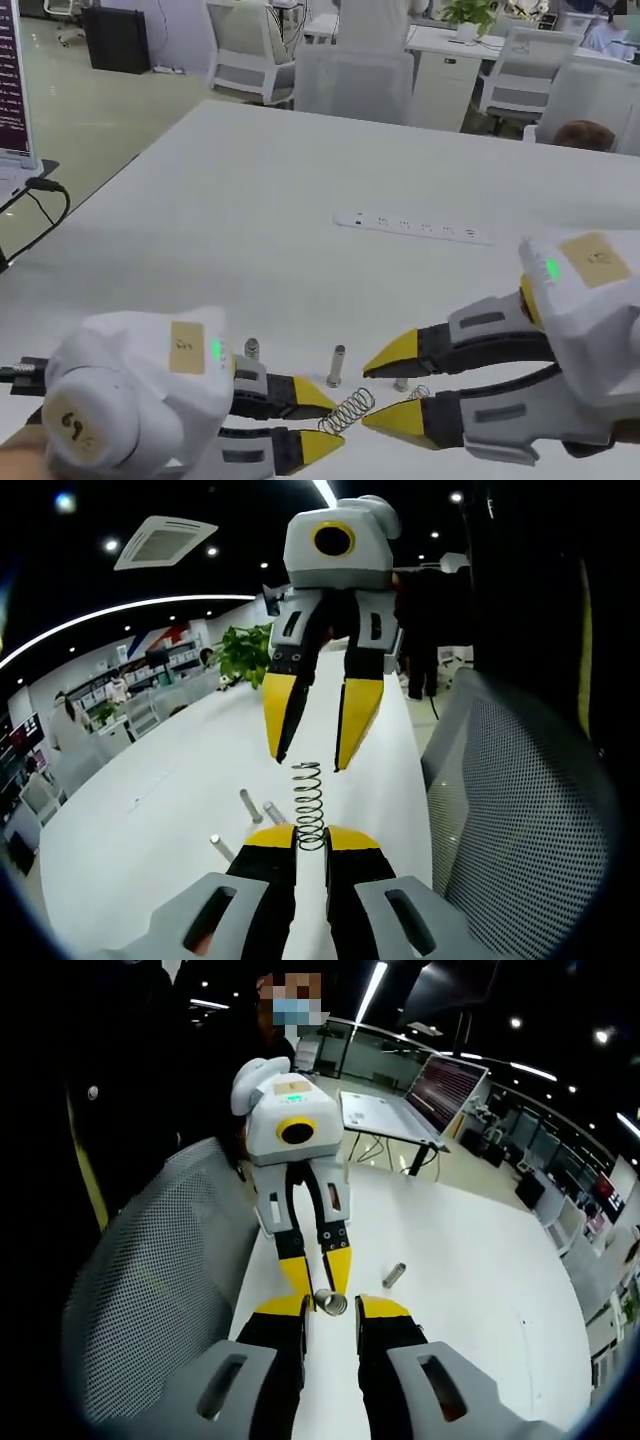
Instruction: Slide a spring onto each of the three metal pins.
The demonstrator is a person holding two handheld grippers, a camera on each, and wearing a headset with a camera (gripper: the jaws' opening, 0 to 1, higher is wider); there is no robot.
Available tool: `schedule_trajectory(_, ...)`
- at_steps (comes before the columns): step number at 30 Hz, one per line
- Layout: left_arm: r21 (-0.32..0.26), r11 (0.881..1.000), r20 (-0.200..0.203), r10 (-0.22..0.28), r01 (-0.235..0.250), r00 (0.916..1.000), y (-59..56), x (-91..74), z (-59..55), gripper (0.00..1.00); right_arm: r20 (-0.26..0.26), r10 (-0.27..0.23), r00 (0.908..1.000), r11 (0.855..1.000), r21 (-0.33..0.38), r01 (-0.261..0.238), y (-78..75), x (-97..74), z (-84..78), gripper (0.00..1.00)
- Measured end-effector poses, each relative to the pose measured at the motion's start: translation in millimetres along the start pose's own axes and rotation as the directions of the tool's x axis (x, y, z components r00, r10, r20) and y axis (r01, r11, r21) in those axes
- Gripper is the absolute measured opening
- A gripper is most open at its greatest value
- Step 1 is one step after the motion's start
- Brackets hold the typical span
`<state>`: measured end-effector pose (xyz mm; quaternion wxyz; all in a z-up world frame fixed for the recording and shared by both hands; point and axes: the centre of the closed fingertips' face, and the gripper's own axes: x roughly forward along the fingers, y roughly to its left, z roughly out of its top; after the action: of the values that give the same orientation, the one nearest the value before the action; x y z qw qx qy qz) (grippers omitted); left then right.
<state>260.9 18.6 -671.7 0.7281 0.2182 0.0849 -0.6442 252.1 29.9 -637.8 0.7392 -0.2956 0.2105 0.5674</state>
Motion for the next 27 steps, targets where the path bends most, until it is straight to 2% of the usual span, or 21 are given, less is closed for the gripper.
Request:
schedule_trajectory(7, -0.001, 1.000, 0.001, -0.008, 0.008, 1.0000, -0.9, 2.9, 0.4, 0.02, -0.074, 0.065, 0.9951, 0.998, -0.020, -0.067, 3.7, 11.0, -11.3, 0.15)
schedule_trajectory(14, -0.003, 1.000, 0.014, -0.012, 0.013, 0.9998, -2.4, 2.8, 2.9, 0.02, -0.097, 0.110, 0.9892, 0.994, -0.016, -0.112, 3.9, 17.1, -13.7, 0.13)
schedule_trajectory(19, 0.003, 1.000, 0.016, -0.021, 0.021, 0.9997, -3.6, 3.1, 3.1, 0.02, -0.135, 0.143, 0.9805, 0.989, -0.023, -0.147, 6.2, 19.8, -18.2, 0.11)
schedule_trajectory(27, 0.002, 1.000, 0.019, -0.016, 0.016, 0.9997, -3.6, 1.0, 5.6, 0.02, -0.158, 0.155, 0.9751, 0.986, -0.030, -0.162, 7.4, 20.3, -17.2, 0.09)
